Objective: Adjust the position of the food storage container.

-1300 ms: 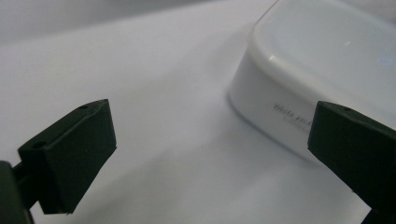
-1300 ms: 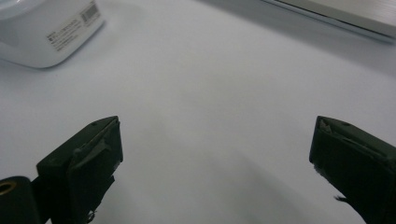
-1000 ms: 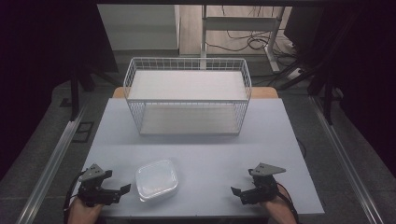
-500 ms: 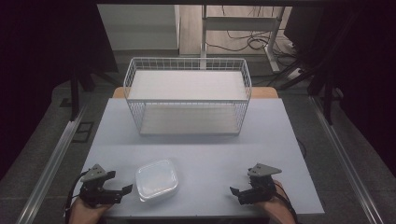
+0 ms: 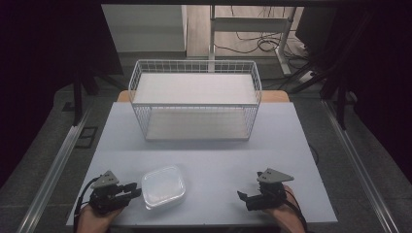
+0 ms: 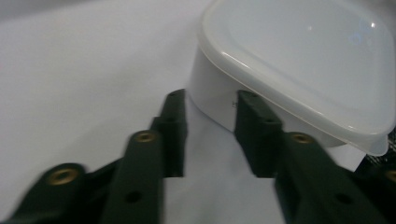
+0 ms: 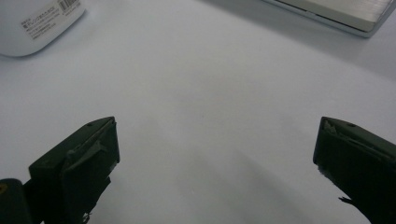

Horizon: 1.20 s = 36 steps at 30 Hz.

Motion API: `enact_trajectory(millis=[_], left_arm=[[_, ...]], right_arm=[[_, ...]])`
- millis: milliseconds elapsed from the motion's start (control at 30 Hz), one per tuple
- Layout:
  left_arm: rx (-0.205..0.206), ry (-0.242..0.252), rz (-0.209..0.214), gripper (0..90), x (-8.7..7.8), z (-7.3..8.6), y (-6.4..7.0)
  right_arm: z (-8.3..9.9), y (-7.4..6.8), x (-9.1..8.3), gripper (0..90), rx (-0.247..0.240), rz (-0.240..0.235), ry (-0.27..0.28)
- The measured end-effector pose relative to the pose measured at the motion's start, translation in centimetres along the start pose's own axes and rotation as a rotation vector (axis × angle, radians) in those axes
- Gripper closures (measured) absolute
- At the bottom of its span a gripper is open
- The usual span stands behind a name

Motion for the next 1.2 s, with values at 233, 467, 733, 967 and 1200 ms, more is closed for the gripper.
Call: enact_trajectory(millis=[233,467,733,967,1200], left_arm=[[-0.011,-0.008,0.026,87.3,1.0,-0.8,0.3],[-0.002,-0.014,0.051,89.4,2.4,-2.1,0.5],[0.002,-0.019,0.079,89.9,3.9,-3.3,0.6],[0.009,-0.039,0.116,90.0,5.2,-4.0,1.6],[0.034,-0.066,0.147,90.0,6.5,-4.5,2.9]], right_arm=[[-0.7,-0.4,0.0,0.0,0.046,-0.008,0.005],[-1.4,-0.8,0.1,6.3,0.073,-0.014,-0.009],[-2.2,-0.8,0.3,33.3,0.089,-0.042,-0.013],[-2.9,-1.7,0.9,57.3,0.043,-0.084,-0.027],[-3.5,-3.3,1.8,76.7,0.000,-0.156,-0.051]])
Point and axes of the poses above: each handheld gripper's, and its own axes: x roughly forward along the jaws, z roughly out of its underside, y roughly to its right, the point moved 1 cm from there along x, roughly forward along the jaws, and after that the axes turned 6 degrees about z, right-handed, at the moved point
